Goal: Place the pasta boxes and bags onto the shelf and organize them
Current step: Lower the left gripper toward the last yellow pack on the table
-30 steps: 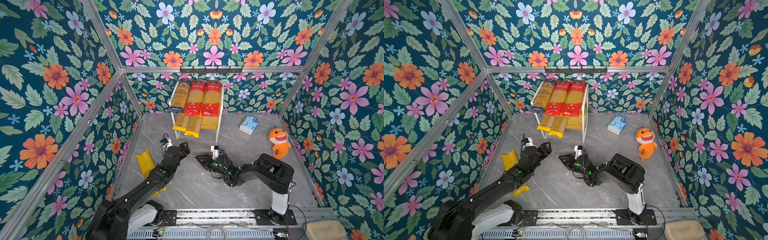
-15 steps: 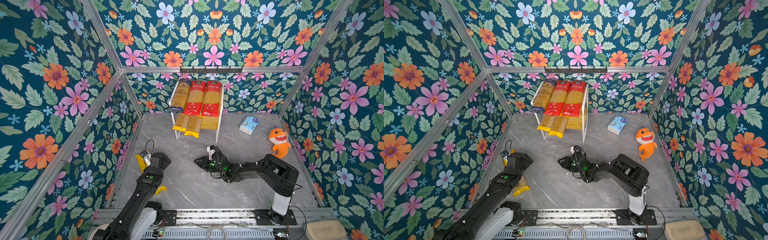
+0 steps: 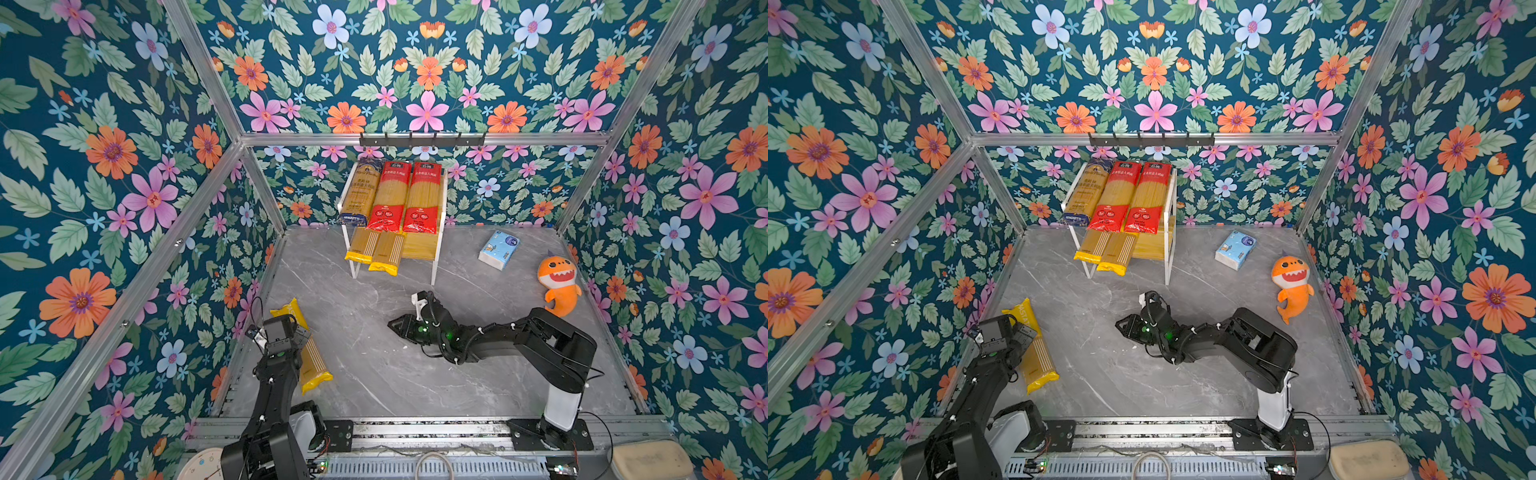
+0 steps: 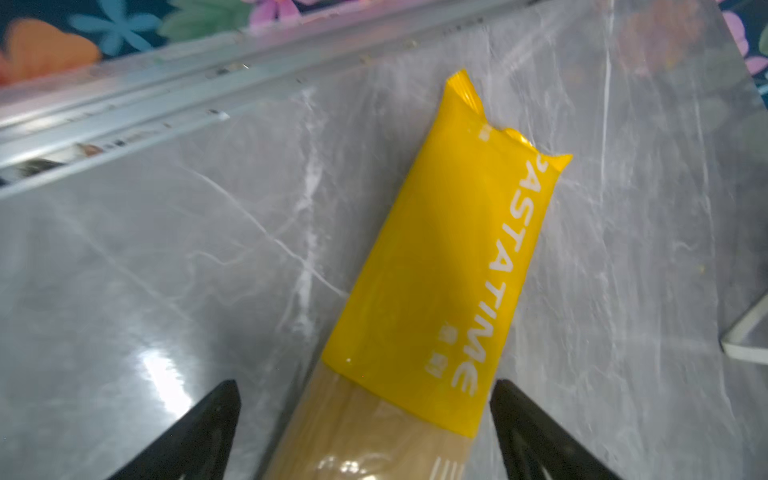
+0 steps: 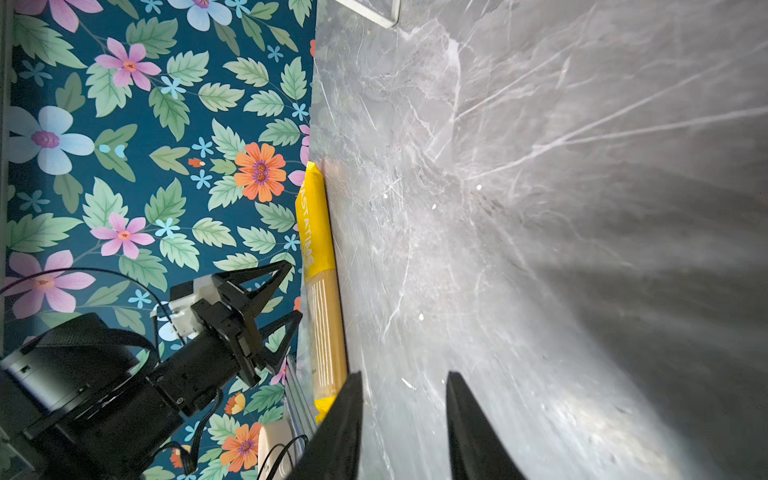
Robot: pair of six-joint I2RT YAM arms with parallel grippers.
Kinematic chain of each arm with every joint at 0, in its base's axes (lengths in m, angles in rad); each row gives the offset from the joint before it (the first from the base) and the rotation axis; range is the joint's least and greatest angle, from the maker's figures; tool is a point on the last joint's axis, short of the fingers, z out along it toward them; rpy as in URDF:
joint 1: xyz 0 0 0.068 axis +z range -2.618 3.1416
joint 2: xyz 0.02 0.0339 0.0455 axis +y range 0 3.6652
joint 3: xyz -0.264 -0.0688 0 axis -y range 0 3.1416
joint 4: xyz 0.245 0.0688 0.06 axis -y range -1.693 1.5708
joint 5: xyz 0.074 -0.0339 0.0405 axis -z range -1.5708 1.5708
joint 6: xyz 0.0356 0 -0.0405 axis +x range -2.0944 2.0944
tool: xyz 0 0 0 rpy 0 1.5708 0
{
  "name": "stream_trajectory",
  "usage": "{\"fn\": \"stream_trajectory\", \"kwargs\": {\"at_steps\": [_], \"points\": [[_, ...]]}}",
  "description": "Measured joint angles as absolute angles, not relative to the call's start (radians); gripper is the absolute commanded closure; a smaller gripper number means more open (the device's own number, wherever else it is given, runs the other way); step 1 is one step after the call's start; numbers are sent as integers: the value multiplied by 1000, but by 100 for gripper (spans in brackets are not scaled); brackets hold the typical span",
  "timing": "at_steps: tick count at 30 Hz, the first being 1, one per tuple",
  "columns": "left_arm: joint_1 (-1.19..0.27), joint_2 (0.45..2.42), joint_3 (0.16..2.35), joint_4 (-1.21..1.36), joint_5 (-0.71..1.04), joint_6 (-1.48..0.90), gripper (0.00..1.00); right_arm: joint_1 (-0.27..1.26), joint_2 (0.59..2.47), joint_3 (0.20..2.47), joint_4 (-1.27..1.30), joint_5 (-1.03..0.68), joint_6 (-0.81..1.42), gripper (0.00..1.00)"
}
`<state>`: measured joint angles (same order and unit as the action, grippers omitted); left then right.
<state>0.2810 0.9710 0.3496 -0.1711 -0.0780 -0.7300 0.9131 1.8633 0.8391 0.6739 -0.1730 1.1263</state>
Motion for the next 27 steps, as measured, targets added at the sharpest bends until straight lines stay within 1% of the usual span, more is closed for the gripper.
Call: {"fn": "stream_trajectory", "kwargs": {"at_steps": [3, 9, 11, 14, 16, 19, 22, 27], "points": [[281, 1003, 332, -118, -8, -727, 10, 913, 1863, 839, 677, -176, 1122, 64], [205, 995, 286, -51, 17, -731, 12, 910, 1863, 848, 676, -179, 1119, 65], [157, 996, 274, -18, 17, -740, 12, 910, 1865, 855, 677, -179, 1118, 64], [43, 1020, 263, 34, -4, -777, 13, 910, 1872, 860, 670, -180, 1118, 65], [-47, 1050, 267, 72, -27, -806, 13, 910, 1873, 864, 658, -180, 1116, 64], [-131, 1098, 279, 124, -27, -842, 13, 912, 1883, 886, 646, -180, 1105, 65], [-149, 1089, 283, 115, -25, -868, 13, 913, 1908, 931, 624, -191, 1085, 64], [-134, 976, 277, 30, -43, -888, 11, 913, 1971, 1034, 537, -213, 1023, 61]]}}
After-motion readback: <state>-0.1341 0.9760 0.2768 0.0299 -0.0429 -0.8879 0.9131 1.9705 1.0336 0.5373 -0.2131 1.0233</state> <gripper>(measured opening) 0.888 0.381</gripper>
